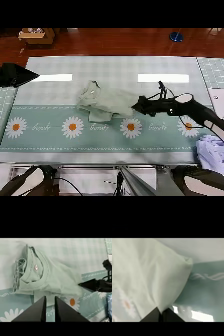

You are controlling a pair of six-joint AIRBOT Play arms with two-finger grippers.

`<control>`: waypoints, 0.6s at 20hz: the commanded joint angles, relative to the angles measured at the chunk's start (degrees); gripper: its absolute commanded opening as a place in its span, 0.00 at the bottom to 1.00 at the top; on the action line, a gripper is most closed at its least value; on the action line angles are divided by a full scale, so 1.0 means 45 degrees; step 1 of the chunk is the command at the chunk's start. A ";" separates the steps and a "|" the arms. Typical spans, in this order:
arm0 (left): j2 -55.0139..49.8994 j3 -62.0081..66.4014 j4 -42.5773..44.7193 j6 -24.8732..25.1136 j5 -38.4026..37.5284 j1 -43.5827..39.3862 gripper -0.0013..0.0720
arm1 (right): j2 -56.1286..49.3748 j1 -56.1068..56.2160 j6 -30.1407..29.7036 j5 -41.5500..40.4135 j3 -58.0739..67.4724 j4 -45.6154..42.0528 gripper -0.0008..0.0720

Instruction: Fold the shirts.

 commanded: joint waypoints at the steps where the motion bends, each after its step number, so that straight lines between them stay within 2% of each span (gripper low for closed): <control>1: 0.0005 -0.0005 0.0005 0.0005 0.0019 -0.0005 0.24 | 0.1656 -0.1613 -0.0952 0.2438 0.0767 0.0753 0.04; 3: 0.0005 -0.0005 0.0000 0.0005 0.0078 -0.0005 0.24 | 0.3206 -0.3016 0.0029 0.3152 0.1311 0.0078 0.04; 5: 0.0005 -0.0005 0.0000 0.0005 0.0097 0.0000 0.24 | 0.4697 -0.4760 0.1540 0.4075 0.2001 -0.1399 0.03; 7: 0.0005 -0.0005 0.0000 0.0005 0.0097 -0.0005 0.24 | 0.5722 -0.6688 0.2521 0.5702 0.2754 -0.2807 0.04; 9: 0.0005 -0.0005 -0.0010 0.0000 0.0087 -0.0005 0.24 | 0.6407 -0.8709 0.2861 0.7708 0.3575 -0.4148 0.04; 12: 0.0005 -0.0005 -0.0010 0.0005 0.0063 -0.0005 0.24 | 0.6907 -1.1662 0.2924 1.0350 0.4891 -0.7174 0.04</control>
